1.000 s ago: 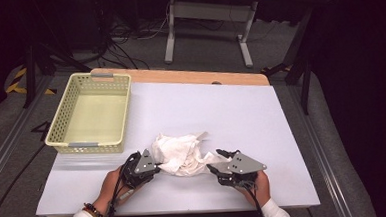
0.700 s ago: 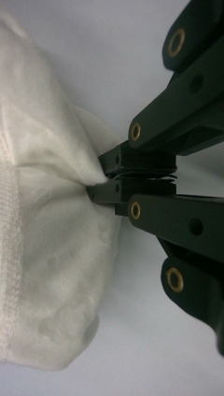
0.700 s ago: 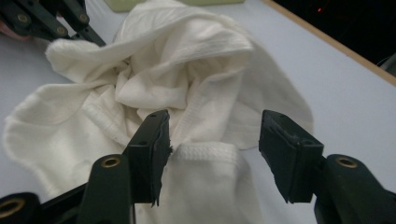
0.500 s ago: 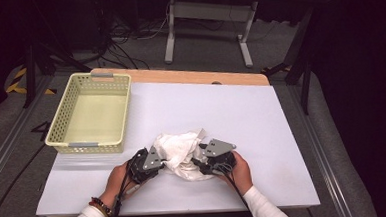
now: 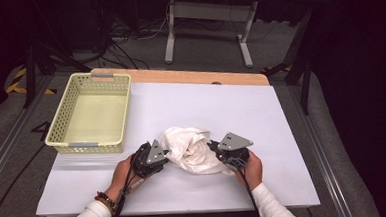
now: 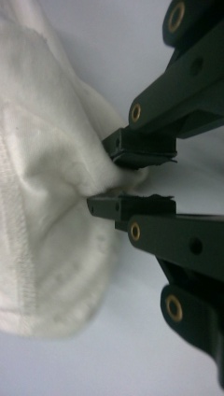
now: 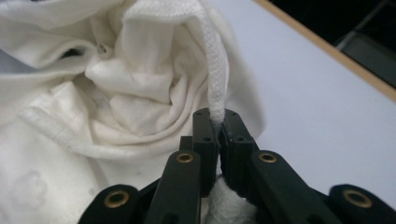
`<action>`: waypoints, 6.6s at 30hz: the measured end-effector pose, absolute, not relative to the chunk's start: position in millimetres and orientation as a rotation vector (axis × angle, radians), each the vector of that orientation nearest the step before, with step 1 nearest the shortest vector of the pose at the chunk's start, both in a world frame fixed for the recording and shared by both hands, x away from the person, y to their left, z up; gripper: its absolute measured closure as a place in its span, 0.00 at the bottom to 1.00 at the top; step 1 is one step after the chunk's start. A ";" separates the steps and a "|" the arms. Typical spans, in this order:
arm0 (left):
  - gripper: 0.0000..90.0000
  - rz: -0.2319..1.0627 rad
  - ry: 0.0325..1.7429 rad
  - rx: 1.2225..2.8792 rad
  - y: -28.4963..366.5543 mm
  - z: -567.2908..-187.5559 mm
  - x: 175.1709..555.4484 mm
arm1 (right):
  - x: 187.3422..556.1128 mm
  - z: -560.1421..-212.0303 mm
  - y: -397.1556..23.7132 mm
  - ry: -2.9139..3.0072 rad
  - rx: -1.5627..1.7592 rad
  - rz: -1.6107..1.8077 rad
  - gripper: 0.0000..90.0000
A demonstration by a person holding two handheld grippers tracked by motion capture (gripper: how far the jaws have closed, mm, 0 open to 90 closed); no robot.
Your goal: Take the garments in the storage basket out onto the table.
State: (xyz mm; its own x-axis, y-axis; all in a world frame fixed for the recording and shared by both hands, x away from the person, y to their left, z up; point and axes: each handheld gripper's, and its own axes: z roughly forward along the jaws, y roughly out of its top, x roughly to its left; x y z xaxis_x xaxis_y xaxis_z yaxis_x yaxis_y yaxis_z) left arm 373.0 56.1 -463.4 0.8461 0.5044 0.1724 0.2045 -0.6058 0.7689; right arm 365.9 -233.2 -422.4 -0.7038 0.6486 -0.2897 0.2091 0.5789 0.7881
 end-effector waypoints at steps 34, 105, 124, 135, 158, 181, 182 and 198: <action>0.75 0.465 0.462 2.097 -32.6 -437.1 404.6 | 332.5 -394.7 -282.7 2.093 0.671 1.081 0.95; 0.54 0.259 0.502 2.303 -38.4 -459.1 372.7 | 386.8 -413.3 -247.2 2.294 0.690 0.881 0.65; 0.96 0.411 0.463 2.238 -11.6 -440.3 384.6 | 379.4 -411.3 -288.0 2.145 0.804 0.913 1.00; 0.93 0.574 0.618 2.118 26.0 -421.1 404.4 | 350.6 -397.0 -320.2 2.082 0.879 1.014 1.00; 0.92 0.264 0.418 2.300 -25.9 -459.2 381.0 | 376.2 -432.2 -269.3 2.290 0.718 0.915 0.95; 0.93 0.513 0.406 2.171 27.3 -402.2 374.2 | 321.5 -394.3 -301.2 2.093 0.830 1.130 0.96; 0.91 0.506 0.410 2.178 28.0 -403.5 374.1 | 319.1 -396.8 -300.1 2.106 0.832 1.134 0.96; 0.52 0.301 0.304 2.198 -6.2 -427.9 332.8 | 312.3 -422.6 -294.2 2.194 0.822 1.092 0.53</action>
